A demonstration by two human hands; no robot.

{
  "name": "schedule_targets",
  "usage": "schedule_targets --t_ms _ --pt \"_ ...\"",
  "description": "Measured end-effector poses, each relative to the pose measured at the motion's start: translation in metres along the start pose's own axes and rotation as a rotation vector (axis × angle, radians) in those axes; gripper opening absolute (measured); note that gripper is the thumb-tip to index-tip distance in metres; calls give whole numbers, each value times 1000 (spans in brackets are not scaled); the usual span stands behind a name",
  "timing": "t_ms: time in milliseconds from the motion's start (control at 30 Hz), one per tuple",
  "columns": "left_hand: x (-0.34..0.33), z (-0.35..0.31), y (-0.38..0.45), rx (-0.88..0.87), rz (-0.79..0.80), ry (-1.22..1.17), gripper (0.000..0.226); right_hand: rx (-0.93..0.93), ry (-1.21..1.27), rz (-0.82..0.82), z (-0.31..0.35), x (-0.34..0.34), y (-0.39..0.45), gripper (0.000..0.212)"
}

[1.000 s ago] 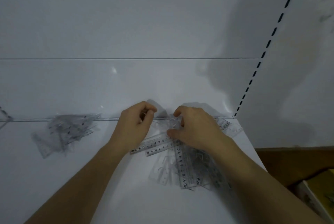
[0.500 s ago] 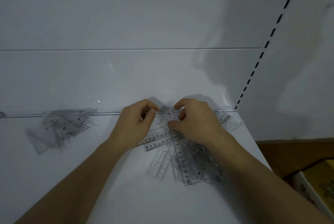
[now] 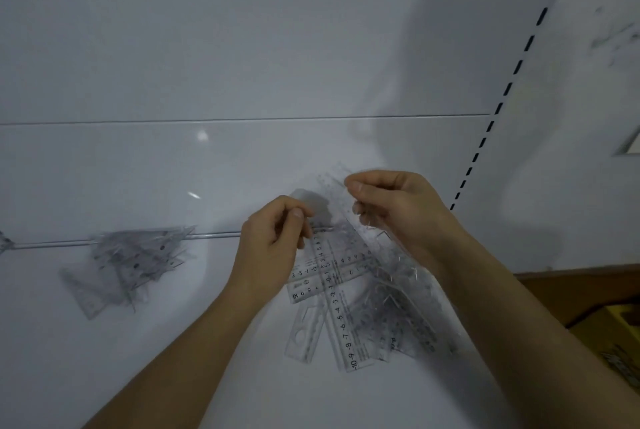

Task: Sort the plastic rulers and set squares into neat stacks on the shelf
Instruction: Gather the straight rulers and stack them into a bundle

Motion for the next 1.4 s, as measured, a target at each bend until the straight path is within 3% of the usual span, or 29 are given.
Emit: schedule_targets --t_ms 200,400,500,567,667,867,1067,1200,1400 --pt "-13 -6 -9 84 193 -225 31 51 196 -149 -7 -19 5 16" --pt "-19 -9 -14 98 289 -194 16 143 144 -178 -10 -27 1 11" --pt "-14 -12 -13 73 277 -208 9 271 -115 -175 -6 -23 -3 13" --pt "-6 -15 -11 57 247 -247 11 393 -427 -170 -8 -15 -4 15" --pt "5 -15 -8 52 188 -263 17 510 -929 40 -18 -16 -10 24" --pt "11 -9 -2 61 175 -266 27 302 -1371 366 -35 -34 -19 64" --pt "10 -7 1 93 251 -333 27 245 -1291 354 -34 -39 -21 58" --pt "5 -6 1 166 342 -482 44 194 -1182 316 -37 -39 -20 54" --pt "3 -9 -1 122 399 -470 57 93 -1074 293 -37 -38 -20 52"
Point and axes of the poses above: each hand's wrist, its own y-axis towards the middle knuckle, its own x-axis out of the back of the hand, z = x × y, the point moved 3 cm from there along y, towards the middle knuckle, and after that the axes turned 15 degrees about x, right-handed, at the moved point
